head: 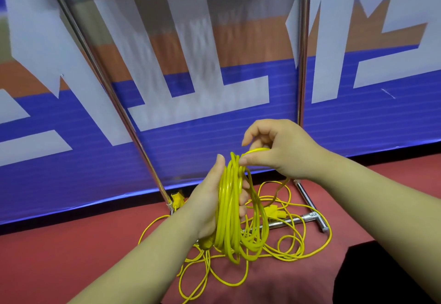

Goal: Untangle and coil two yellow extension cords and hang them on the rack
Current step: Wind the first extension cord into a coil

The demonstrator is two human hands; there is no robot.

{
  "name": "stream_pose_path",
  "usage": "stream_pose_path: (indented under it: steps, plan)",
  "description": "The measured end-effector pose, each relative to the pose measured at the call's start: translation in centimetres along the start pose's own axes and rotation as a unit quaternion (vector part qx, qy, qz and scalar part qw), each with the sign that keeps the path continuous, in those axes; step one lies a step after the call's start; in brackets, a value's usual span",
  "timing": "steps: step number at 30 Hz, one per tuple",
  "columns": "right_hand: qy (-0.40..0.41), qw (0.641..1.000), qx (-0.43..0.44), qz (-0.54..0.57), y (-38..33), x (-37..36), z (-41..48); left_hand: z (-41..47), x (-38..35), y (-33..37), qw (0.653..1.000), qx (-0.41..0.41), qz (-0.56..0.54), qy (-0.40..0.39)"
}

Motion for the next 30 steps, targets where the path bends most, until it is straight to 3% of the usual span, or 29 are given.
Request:
stream_pose_path:
  steps: [5, 12, 23, 30]
  plan:
    - [-0.012, 0.999, -0.024, 0.020, 0.9, 0.0, 0.2, -0.3, -1.0, 1.1, 0.993, -0.069, 0.092, -0.031]
    - [-0.050, 0.996, -0.044, 0.065, 2.2, -0.8, 0.5, -1.0, -1.7, 1.5, 0.986, -0.070, 0.141, -0.049]
    - [-0.112, 0.977, -0.058, 0.172, 2.4, -2.0, 0.4, -2.8, -0.6, 2.6, 0.992, -0.049, 0.109, -0.041]
    - [-0.195, 0.955, -0.083, 0.207, 2.3, -2.1, 0.0, -4.3, -0.4, 4.4, 0.987, -0.055, 0.110, -0.103]
Point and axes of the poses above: each hand's wrist, its own z-axis towards the middle knuckle, its own x-axis out of the back of the hand, y = z × x, the point moved 8 cm from there along z, towards the middle knuckle, and after that the axes turned 8 degrees about -y, right-handed, at the moved point
